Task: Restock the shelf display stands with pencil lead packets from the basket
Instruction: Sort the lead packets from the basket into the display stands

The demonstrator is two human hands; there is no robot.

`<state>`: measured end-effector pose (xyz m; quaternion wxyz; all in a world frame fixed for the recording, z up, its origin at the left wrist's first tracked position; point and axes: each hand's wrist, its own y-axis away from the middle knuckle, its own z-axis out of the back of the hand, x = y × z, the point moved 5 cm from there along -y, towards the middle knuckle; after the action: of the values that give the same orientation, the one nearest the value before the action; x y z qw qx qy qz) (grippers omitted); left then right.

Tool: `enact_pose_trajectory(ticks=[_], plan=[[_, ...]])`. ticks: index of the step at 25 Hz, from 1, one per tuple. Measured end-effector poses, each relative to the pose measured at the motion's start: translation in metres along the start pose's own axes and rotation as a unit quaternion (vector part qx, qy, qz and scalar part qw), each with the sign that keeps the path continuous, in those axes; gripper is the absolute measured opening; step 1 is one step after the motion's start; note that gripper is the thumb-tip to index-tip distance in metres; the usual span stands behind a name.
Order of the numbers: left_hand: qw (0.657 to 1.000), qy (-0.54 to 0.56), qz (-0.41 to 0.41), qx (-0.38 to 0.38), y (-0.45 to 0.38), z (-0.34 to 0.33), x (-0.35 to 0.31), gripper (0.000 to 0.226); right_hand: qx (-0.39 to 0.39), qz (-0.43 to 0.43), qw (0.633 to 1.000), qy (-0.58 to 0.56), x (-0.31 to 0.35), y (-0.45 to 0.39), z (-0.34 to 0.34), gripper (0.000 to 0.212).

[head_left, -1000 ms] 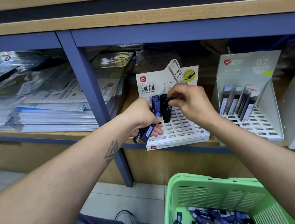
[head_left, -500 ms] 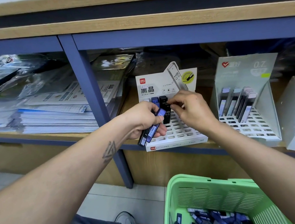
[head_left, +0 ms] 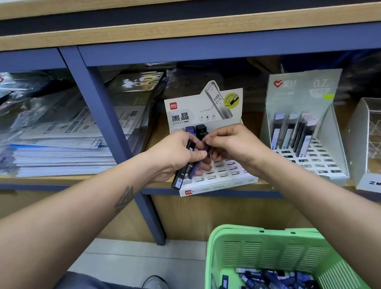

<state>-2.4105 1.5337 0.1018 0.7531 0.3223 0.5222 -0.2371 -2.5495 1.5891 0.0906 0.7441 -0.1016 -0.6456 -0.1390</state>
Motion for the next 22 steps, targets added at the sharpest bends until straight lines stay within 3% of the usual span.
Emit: enact_pose_trajectory(ticks=[3,6,10,15,19,22], plan=[[0.999,-0.012,0.029,0.018,0.002,0.004,0.012,0.018,-0.003,0.008,1.0,-0.005,-0.004,-0.003,0.005,0.026],[0.997,-0.052,0.029,0.043,0.004,0.001,0.016,0.011,-0.003,0.034,0.999,0.003,-0.004,-0.002,0.009,0.025],[0.997,-0.077,0.017,0.02,0.007,0.008,0.014,0.006,0.004,0.066,0.998,0.005,0.005,0.002,0.009,0.022],[0.977,-0.201,0.037,-0.059,0.012,0.024,0.008,0.014,-0.073,0.123,0.987,0.074,0.024,-0.003,0.018,0.017],[0.986,-0.117,0.094,-0.068,0.013,0.033,0.013,0.014,-0.086,0.224,0.938,0.249,0.037,-0.001,-0.002,0.013],[0.994,-0.07,0.061,-0.061,0.014,0.03,0.014,0.017,-0.079,0.258,0.909,0.318,0.035,0.001,-0.013,0.014]])
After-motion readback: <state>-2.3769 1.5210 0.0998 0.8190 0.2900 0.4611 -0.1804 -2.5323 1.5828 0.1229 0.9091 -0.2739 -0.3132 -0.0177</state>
